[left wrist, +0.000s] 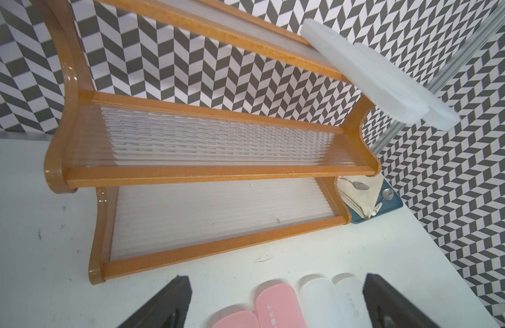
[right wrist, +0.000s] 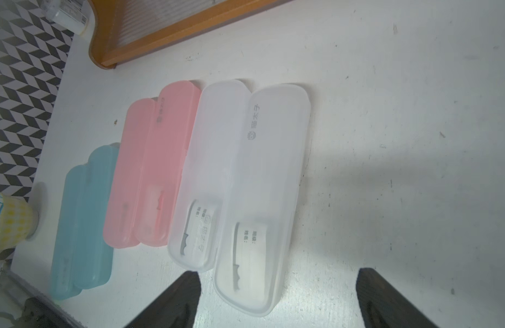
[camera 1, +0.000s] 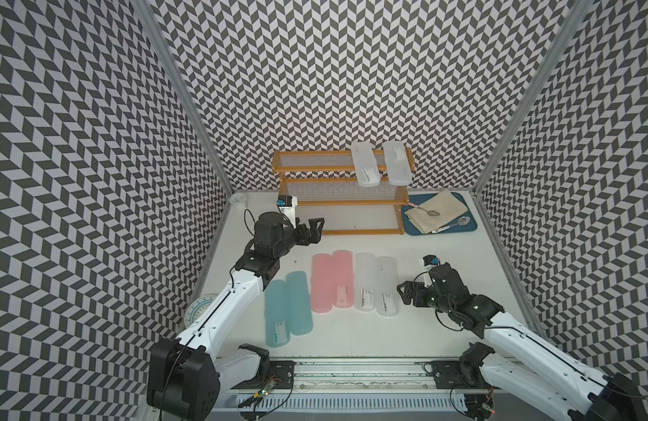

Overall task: Place the pencil cases on the shelf according to color
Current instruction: Pick up the pencil case from the center of the board.

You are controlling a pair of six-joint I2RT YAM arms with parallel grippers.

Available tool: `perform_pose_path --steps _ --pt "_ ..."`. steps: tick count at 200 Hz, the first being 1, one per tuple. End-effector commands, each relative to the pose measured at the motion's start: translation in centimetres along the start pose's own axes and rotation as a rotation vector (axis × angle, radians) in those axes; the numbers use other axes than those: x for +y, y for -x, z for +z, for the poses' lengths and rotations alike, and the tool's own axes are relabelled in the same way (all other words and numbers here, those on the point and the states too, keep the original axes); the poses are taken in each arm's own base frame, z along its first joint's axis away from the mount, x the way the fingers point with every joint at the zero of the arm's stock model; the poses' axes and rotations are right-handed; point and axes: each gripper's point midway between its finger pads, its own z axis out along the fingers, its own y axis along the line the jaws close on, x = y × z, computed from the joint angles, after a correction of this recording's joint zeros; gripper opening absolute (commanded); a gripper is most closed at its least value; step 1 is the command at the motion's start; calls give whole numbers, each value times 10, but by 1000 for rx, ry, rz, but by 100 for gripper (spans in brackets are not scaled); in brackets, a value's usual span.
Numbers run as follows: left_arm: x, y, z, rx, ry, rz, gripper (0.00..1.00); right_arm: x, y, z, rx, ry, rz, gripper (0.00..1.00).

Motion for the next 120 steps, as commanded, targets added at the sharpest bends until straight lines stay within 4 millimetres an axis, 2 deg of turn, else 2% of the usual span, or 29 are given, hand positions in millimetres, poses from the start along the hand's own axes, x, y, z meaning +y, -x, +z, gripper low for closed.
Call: perform_pose_path --steps 1,54,87,120 --pt "0 10 3 -2 -6 -4 100 11 2 7 -11 65 46 89" --pt "3 10 1 -7 4 -9 100 9 -10 15 4 77 77 89" --pt "4 8 3 1 1 -12 100 20 -12 24 30 95 68 89" --pt "4 10 2 -5 8 -10 100 34 -24 38 87 76 34 88"
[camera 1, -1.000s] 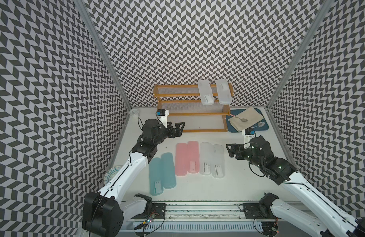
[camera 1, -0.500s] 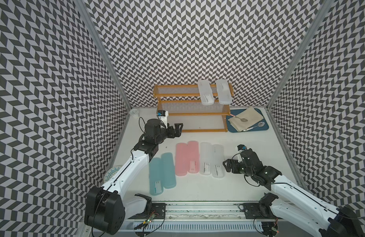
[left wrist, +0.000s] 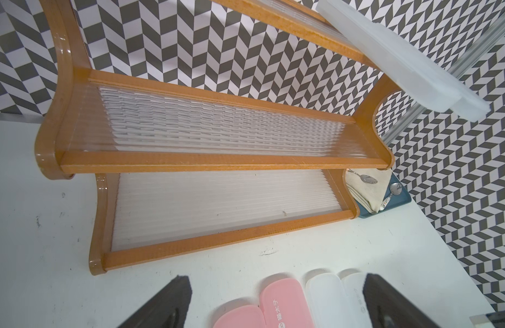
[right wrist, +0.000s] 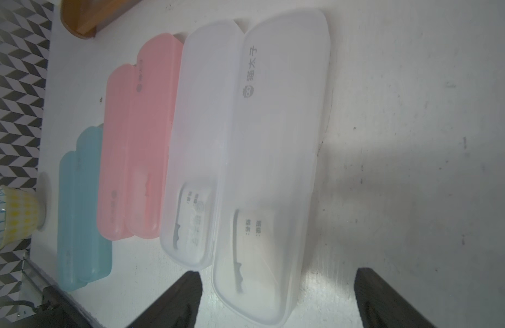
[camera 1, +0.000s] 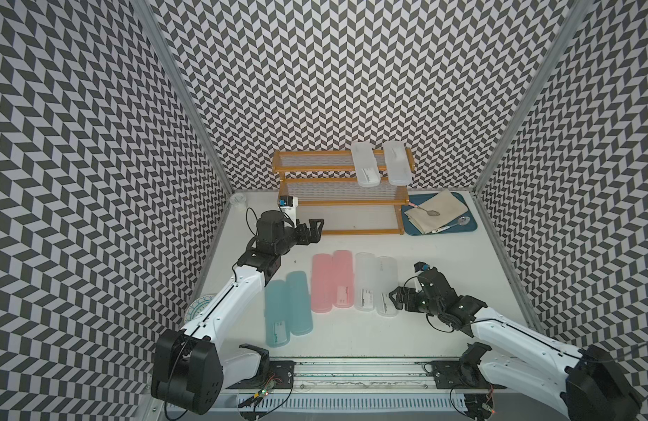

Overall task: Place the pencil cases on the shelf according to color
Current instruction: Pick up the pencil case from the center of the board.

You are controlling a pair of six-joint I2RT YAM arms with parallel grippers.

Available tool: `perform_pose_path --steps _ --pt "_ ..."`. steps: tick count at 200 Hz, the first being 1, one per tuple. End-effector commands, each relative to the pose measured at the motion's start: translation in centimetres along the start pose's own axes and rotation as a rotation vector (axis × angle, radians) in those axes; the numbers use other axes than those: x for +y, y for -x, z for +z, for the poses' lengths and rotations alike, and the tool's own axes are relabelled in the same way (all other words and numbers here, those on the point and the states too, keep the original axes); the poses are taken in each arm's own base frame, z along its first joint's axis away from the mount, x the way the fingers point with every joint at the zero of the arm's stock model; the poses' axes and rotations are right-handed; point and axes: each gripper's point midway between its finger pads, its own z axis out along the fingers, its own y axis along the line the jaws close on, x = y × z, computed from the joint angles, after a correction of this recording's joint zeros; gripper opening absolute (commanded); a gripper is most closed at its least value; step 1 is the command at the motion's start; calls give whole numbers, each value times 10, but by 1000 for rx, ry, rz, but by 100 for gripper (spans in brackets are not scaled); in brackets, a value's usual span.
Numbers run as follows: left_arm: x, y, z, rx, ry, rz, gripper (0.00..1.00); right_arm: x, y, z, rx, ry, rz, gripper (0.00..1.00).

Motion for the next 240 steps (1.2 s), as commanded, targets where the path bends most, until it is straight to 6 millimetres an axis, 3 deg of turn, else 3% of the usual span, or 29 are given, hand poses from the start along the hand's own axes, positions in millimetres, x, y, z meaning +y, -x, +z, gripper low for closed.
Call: perform_pose_path --steps 1,50,124,158,175,203,240 --pt "-3 15 -4 -30 -5 1 100 25 11 5 -28 41 -19 88" --pt "-4 14 -4 -28 -11 1 100 35 4 17 -11 -13 -49 88" --pt "-7 15 -4 -29 -21 -3 100 11 -11 37 40 -196 -87 88" --pt "-6 15 -5 -28 -18 -3 100 -23 -14 28 31 -374 -63 88" --pt "-6 15 -5 -31 -16 -4 100 -30 -13 19 23 -419 -54 89" --pt "-7 15 -6 -29 -19 -7 99 -26 -11 2 -12 -360 -27 89" --pt "-7 16 -8 -34 -22 -7 100 -4 -5 -16 -64 -202 -52 89"
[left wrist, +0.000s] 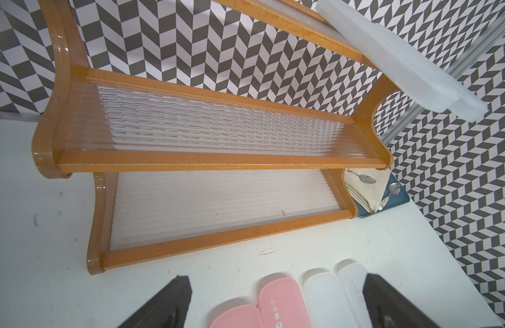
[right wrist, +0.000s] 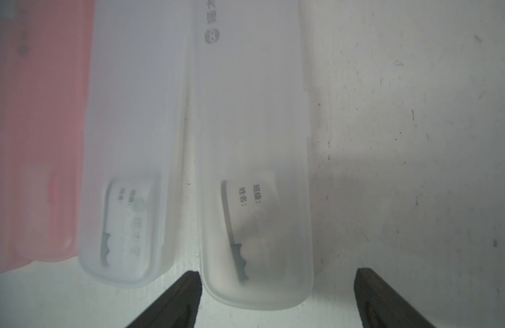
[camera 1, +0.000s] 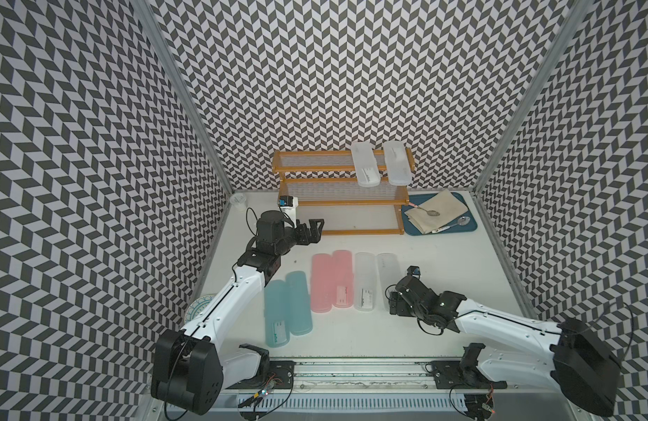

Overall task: Place the pencil cases on the shelf according to color
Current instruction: Pick up the pencil case from the center of the board.

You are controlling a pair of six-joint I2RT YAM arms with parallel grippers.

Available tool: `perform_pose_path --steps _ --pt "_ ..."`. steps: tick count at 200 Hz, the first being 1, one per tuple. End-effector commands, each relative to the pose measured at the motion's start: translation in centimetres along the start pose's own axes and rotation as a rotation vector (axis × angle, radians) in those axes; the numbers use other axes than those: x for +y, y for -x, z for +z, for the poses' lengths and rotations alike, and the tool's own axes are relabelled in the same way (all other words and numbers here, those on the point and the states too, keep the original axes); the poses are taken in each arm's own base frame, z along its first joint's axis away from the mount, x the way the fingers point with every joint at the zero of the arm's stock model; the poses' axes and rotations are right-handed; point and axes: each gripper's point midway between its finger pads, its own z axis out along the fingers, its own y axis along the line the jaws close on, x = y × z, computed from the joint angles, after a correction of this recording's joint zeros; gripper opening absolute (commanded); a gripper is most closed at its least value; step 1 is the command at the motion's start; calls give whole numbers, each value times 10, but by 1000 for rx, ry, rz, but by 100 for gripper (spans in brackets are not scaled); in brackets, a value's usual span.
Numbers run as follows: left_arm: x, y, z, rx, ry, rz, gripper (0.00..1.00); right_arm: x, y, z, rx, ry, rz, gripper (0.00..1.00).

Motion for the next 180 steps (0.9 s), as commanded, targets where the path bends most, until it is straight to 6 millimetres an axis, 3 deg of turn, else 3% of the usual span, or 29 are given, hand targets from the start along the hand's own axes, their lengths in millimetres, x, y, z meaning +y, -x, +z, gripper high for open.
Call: perform_pose_path --steps 1,48,70,117,180 --pt "-7 16 -7 -35 -18 -1 100 4 4 -12 -36 62 -11 89" --pt "-6 17 -7 -35 -17 2 100 5 16 -29 -135 136 32 91" --pt "-5 15 -6 -31 -15 2 100 3 11 -27 -133 150 43 91" --pt "-6 11 -2 -14 -24 1 100 20 -1 -15 -68 220 -4 93" --pt "-2 10 -3 -15 -2 12 100 30 9 -5 -50 165 -85 94"
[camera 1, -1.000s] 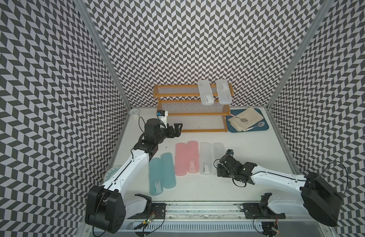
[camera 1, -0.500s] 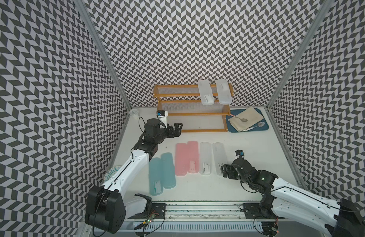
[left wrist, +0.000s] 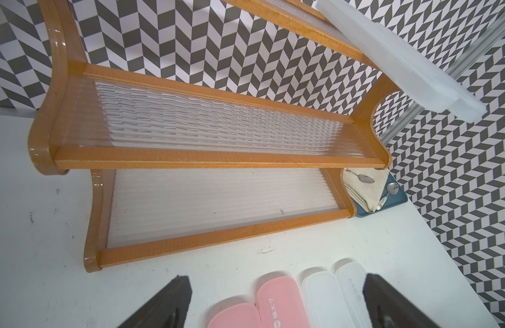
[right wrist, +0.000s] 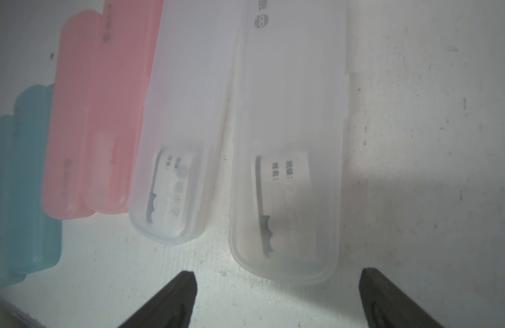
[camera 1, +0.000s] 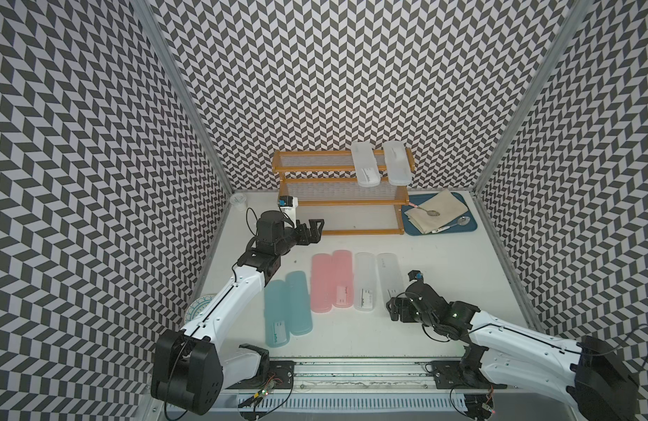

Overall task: Place the pencil cases on the shelf according to color
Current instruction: Pick up the pencil case from the center of the board.

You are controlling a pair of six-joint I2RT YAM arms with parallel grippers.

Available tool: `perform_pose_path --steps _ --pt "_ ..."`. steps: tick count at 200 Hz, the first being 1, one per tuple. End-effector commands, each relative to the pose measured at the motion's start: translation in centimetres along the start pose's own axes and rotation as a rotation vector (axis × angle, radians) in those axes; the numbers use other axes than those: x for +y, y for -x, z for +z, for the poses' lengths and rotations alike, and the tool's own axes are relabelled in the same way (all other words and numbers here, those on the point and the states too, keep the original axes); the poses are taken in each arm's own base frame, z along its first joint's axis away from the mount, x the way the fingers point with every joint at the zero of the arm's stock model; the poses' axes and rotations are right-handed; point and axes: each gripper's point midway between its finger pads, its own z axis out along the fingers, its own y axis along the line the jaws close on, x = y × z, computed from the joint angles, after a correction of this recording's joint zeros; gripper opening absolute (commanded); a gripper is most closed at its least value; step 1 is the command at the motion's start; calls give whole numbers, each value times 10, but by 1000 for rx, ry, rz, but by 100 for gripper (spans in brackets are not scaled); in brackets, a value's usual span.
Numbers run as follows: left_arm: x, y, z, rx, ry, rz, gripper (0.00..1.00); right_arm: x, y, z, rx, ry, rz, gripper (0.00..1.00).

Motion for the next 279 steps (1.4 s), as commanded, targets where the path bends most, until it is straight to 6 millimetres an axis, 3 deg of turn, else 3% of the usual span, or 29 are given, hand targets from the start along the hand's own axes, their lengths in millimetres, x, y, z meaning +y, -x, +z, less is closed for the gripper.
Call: perform_pose_path --steps 1,43,83,100,126,153,186,218,279 --pt "-3 11 -3 -20 1 20 100 18 22 0 -50 25 -38 94" --pt "-6 10 0 -2 -24 4 99 4 23 11 2 -120 -92 94" --pt "-6 9 0 7 -19 2 99 4 18 18 28 -125 -85 93" --pt "3 2 4 38 24 -13 100 4 14 21 44 -117 -86 94" --pt "8 -25 15 190 46 -52 99 1 9 24 68 -133 -95 93" --pt "-5 -57 4 360 35 -79 99 1 6 26 87 -139 -103 93" --pt "-13 -88 -3 364 -6 -95 100 -4 7 28 93 -175 -94 94" --pt "0 -109 1 381 32 -109 100 2 6 32 100 -146 -90 93" --pt "12 -99 -4 339 104 -74 100 -2 -2 43 119 -157 -81 92"
